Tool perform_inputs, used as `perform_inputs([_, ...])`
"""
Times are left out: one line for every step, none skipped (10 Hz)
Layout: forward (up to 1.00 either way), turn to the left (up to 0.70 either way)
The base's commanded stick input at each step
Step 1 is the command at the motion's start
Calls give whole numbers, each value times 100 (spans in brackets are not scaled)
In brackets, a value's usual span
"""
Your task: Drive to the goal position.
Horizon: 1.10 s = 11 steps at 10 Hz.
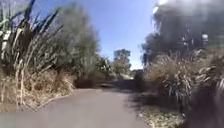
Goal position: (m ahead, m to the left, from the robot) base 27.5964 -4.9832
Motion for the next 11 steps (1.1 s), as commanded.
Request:
perform_inputs([100, 0])
perform_inputs([100, 0])
perform_inputs([100, 0])
perform_inputs([100, 0])
perform_inputs([100, 0])
perform_inputs([100, 0])
perform_inputs([100, 0])
perform_inputs([100, 0])
perform_inputs([100, 0])
perform_inputs([100, 0])
perform_inputs([100, 0])
